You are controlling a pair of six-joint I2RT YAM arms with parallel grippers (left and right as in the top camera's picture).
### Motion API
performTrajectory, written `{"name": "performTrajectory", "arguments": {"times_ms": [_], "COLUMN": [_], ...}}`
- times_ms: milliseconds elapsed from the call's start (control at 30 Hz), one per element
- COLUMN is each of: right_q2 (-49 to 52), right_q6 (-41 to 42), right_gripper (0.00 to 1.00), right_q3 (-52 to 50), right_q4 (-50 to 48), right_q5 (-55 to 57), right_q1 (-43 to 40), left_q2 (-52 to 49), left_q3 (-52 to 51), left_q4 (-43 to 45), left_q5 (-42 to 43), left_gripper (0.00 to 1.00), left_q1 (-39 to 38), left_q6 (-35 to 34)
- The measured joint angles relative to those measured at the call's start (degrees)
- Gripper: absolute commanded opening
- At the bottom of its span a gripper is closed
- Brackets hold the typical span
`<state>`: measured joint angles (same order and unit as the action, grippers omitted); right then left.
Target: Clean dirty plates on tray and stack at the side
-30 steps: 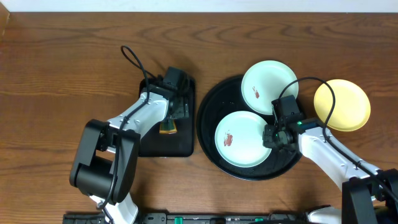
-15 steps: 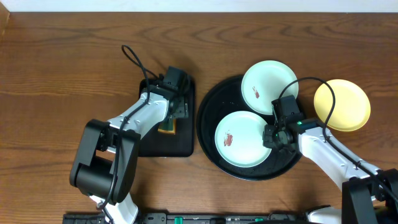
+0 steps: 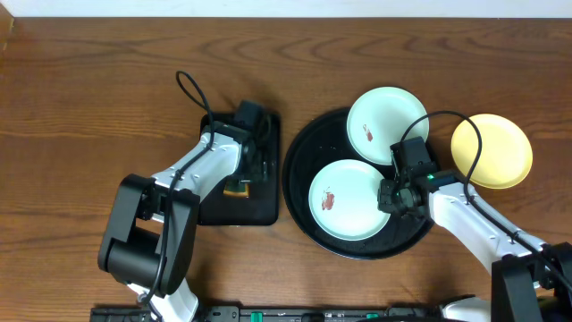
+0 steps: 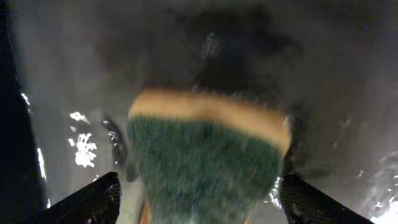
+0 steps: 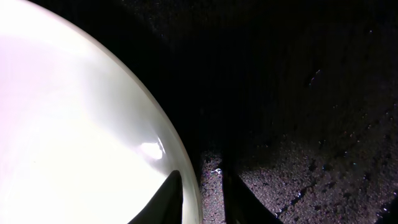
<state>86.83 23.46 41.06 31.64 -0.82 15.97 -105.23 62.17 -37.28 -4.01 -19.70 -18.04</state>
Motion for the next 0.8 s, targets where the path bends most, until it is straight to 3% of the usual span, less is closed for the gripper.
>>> {"name": "performTrajectory", "arguments": {"times_ms": [100, 367, 400, 467, 500, 533, 600, 633, 667, 700, 800], "right_q2": [0.00, 0.00, 0.00, 0.00, 0.00, 0.00, 0.00, 0.00, 0.00, 0.00, 0.00], "right_q6": [0.00, 0.00, 0.00, 0.00, 0.00, 0.00, 0.00, 0.00, 0.00, 0.00, 0.00], "right_gripper": [0.22, 0.23, 0.23, 0.23, 0.24, 0.24, 0.24, 0.24, 0.24, 0.24, 0.24], "right_q3": [0.00, 0.00, 0.00, 0.00, 0.00, 0.00, 0.00, 0.00, 0.00, 0.00, 0.00], "right_q4": [-0.02, -0.02, -0.02, -0.02, -0.02, -0.02, -0.02, -0.02, -0.02, -0.02, -0.02], "right_q5": [0.07, 0.22, 0.22, 0.22, 0.22, 0.22, 0.24, 0.24, 0.22, 0.22, 0.24], "right_q1": [0.00, 0.00, 0.00, 0.00, 0.00, 0.00, 0.00, 0.00, 0.00, 0.00, 0.00], "left_q2": [0.02, 0.02, 0.02, 0.02, 0.02, 0.02, 0.02, 0.02, 0.02, 0.02, 0.02], "left_q3": [0.00, 0.00, 0.00, 0.00, 0.00, 0.00, 0.00, 0.00, 0.00, 0.00, 0.13], "left_q4": [-2.43, -5.79, -5.81, -5.81, -5.81, -5.81, -5.79, -5.79, -5.79, -5.79, -5.86], "left_q5": [0.46, 0.68, 0.68, 0.72, 0.72, 0.70, 0.66, 0.63, 0.63, 0.68, 0.37], "left_gripper": [0.65, 0.65, 0.57, 0.20, 0.08, 0.08, 0.13, 0.44, 0.68, 0.72, 0.72], "left_q1": [0.00, 0.00, 0.00, 0.00, 0.00, 0.00, 0.00, 0.00, 0.00, 0.00, 0.11], "left_q6": [-0.09, 0.09, 0.09, 0.09, 0.09, 0.11, 0.28, 0.35, 0.59, 0.55, 1.66]}}
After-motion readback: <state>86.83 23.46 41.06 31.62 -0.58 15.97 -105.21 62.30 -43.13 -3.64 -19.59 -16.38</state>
